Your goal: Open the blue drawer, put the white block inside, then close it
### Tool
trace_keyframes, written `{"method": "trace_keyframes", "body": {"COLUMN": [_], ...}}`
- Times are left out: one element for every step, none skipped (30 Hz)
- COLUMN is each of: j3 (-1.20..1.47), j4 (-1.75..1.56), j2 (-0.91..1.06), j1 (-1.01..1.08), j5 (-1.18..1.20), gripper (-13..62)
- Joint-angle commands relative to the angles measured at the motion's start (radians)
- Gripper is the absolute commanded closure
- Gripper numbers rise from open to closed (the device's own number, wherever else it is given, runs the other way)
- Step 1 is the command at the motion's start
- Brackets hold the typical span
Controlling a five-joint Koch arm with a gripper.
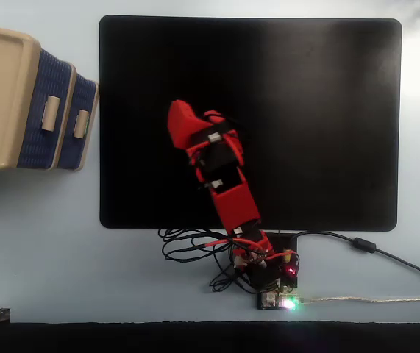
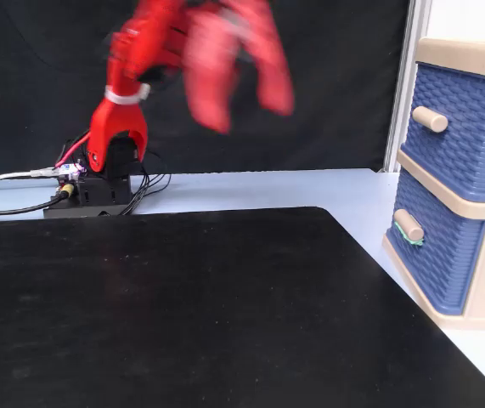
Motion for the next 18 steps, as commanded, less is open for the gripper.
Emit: {"method": "trace_keyframes", "body": {"j3": [0.098,0.209,0.344,0.499,0.657,0.828,1.02,1.23,1.437,1.637,1.824,1.985,2.114,2.203,2.264,2.287,2.286,2.287], "j4": [0.083,0.083,0.08,0.075,0.061,0.031,-0.017,-0.08,-0.158,-0.244,-0.325,-0.397,-0.446,-0.463,-0.46,-0.426,-0.367,-0.316], "j2": [0.121,0.176,0.225,0.278,0.33,0.387,0.46,0.552,0.657,0.761,0.854,0.942,1.031,1.118,1.169,1.158,1.16,1.158], "j1": [0.17,0.245,0.318,0.385,0.446,0.494,0.52,0.523,0.522,0.522,0.518,0.518,0.518,0.517,0.514,0.514,0.514,0.514], "j5": [-0.364,-0.505,-0.607,-0.67,-0.696,-0.704,-0.706,-0.704,-0.704,-0.704,-0.704,-0.706,-0.71,-0.71,-0.712,-0.713,-0.713,-0.713], "gripper": [15.4,15.4,15.5,15.6,15.7,15.7,15.7,15.6,15.5,15.4,15.3,15.3,15.1,15.1,14.9,15.2,15.2,15.1]}}
